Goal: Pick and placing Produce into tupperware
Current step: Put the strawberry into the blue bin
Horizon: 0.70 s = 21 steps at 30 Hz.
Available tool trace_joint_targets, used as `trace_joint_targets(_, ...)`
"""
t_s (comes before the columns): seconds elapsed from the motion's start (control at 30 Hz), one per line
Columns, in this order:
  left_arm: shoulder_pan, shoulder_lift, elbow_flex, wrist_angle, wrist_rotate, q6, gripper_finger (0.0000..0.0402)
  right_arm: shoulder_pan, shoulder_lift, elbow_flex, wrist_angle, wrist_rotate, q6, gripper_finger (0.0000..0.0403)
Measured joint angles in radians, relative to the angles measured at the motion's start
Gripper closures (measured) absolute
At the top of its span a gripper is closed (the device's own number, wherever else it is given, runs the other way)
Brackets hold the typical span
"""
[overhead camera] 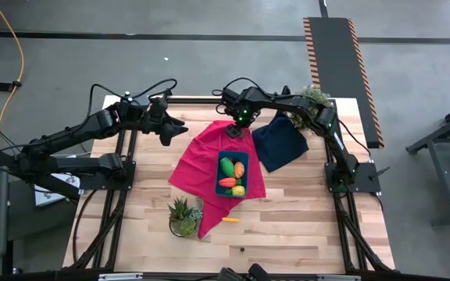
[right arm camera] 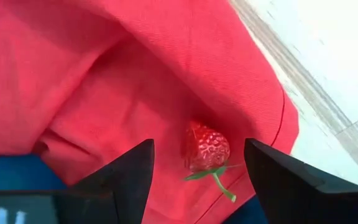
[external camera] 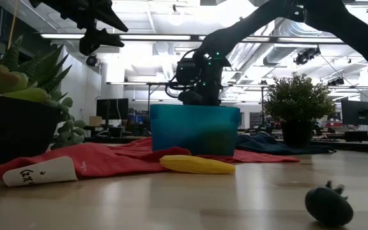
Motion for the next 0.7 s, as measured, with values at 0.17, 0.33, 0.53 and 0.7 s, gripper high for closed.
trace_joint_targets(0.17,0.000,0.000,0.000,0.000,0.000,0.000,0.0208,0.000,0.012,0.000,-0.014,0.000,0.002,0.0163)
trace_joint_targets(0.33,0.000,0.000,0.000,-0.004,0.000,0.000,0.0208,0.002,0.042,0.000,-0.018,0.002,0.008,0.0163)
trace_joint_targets(0.53,0.000,0.000,0.000,-0.033,0.000,0.001,0.0208,0.011,0.038,0.000,-0.002,0.017,0.003,0.0163)
trace_joint_targets(0.7,0.000,0.000,0.000,-0.035,0.000,0.001,0.0208,0.010,0.038,0.000,0.000,0.019,0.009,0.0173)
